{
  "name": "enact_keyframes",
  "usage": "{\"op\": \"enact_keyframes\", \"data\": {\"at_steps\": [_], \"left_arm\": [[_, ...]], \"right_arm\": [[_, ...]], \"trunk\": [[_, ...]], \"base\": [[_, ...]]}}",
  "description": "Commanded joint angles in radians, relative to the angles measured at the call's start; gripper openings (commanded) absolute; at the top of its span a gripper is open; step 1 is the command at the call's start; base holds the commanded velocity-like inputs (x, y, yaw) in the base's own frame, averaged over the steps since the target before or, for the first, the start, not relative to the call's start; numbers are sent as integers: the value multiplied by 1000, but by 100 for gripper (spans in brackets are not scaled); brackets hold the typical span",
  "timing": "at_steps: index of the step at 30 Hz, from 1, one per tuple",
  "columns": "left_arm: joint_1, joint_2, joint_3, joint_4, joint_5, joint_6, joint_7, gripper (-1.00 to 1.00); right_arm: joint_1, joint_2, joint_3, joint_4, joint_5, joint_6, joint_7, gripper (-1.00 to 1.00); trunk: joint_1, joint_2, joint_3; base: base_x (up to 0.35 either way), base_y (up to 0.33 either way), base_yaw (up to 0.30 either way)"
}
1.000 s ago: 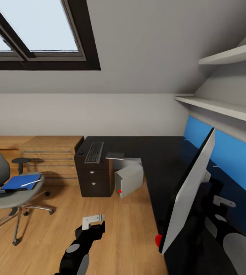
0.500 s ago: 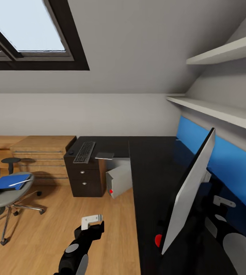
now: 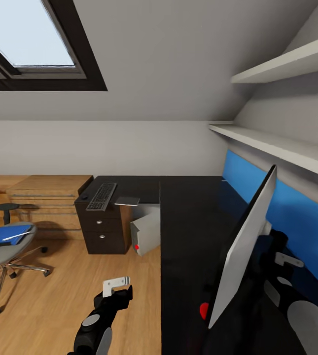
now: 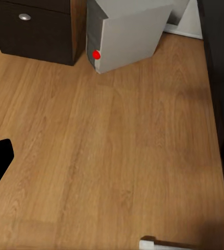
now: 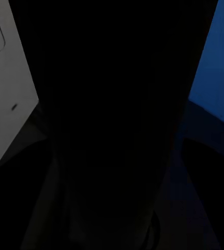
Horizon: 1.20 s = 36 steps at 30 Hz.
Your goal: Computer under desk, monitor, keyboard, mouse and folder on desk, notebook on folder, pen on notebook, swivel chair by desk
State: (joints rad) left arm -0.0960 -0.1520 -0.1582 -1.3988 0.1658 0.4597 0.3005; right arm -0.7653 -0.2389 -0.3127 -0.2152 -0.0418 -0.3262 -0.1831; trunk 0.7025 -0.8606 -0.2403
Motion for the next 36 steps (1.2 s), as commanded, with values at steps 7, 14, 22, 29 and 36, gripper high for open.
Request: {"op": "enact_keyframes", "data": {"at_steps": [7, 14, 22, 29, 36], "left_arm": [[-1, 0, -1, -2, 11, 4, 9, 100], [-1, 0, -1, -2, 11, 4, 9, 100], [-1, 0, -1, 0, 11, 4, 9, 100], [-1, 0, -3, 0, 11, 4, 9, 100], [-1, 0, -3, 0, 11, 4, 9, 100]], "right_arm": [[0, -2, 6, 9, -24, -8, -4, -100], [0, -2, 6, 13, -24, -8, -4, -100], [0, 0, 7, 13, -24, -8, -3, -100], [0, 1, 7, 13, -24, -8, -3, -100], [0, 1, 7, 13, -24, -8, -3, -100]], "trunk": [[0, -1, -2], [0, -1, -2], [0, -1, -2], [0, -1, -2], [0, -1, -2]], "base": [[0, -111, 0], [0, -7, 0], [0, 0, 0], [0, 0, 0], [0, -23, 0]]}}
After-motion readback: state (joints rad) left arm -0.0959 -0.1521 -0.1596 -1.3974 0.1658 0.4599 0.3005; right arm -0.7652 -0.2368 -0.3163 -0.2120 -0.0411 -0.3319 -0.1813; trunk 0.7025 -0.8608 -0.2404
